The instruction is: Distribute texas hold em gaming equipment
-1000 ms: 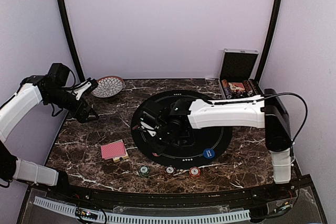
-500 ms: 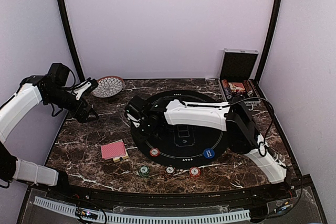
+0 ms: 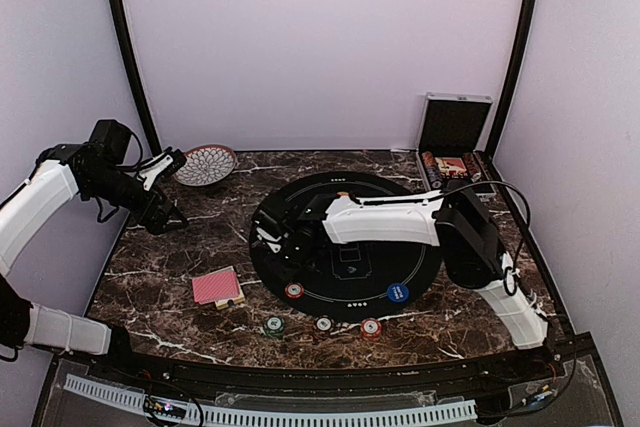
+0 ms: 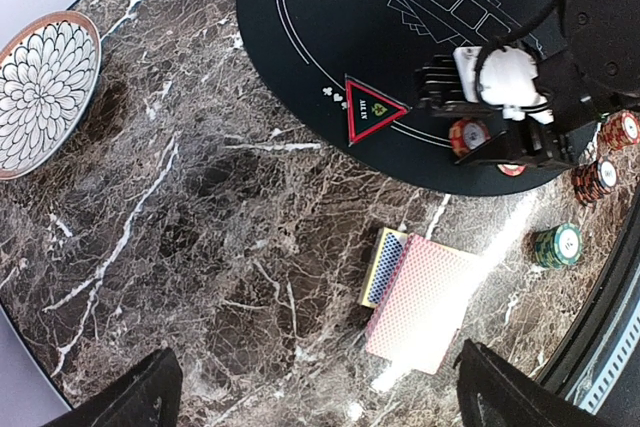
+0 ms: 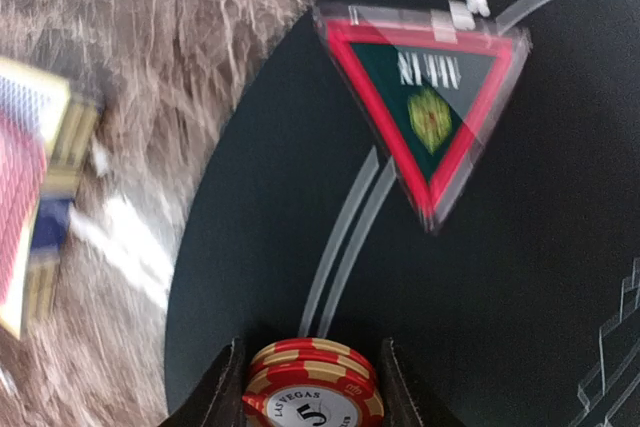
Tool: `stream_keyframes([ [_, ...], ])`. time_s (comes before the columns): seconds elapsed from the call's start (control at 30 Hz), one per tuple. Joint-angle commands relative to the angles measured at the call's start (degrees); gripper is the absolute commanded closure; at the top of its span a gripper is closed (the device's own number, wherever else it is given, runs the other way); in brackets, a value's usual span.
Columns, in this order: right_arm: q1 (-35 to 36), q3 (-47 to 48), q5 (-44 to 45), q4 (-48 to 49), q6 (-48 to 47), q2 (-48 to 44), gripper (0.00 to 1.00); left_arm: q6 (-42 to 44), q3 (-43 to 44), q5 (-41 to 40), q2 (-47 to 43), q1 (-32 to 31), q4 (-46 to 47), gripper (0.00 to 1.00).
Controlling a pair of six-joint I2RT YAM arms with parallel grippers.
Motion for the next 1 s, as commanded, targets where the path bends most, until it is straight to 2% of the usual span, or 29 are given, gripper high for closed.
stream_keyframes([
  [0.0,-0.1,-8.5,-1.2,1.4,0.7,-7.4,0.81,1.0,-0.6,0.7,-1.6,-0.2,-1.8,0.01],
  [0.2,0.5,-14.1,-1.8,2.5,1.7,-11.5,0.80,0.8,-0.6,0.8,-1.5,-0.2,-1.6,0.01],
  [0.67,3.0,-14.7,-1.9,1.4,1.7,-13.5,0.76,1.1,-0.3,0.1,-2.4,-0.2,-2.2,0.01],
  [0.97,3.8,-17.1,-1.2,1.3,2.2,-13.5,0.65,0.9,-0.5,0.2,-2.4,-0.2,-1.9,0.01],
])
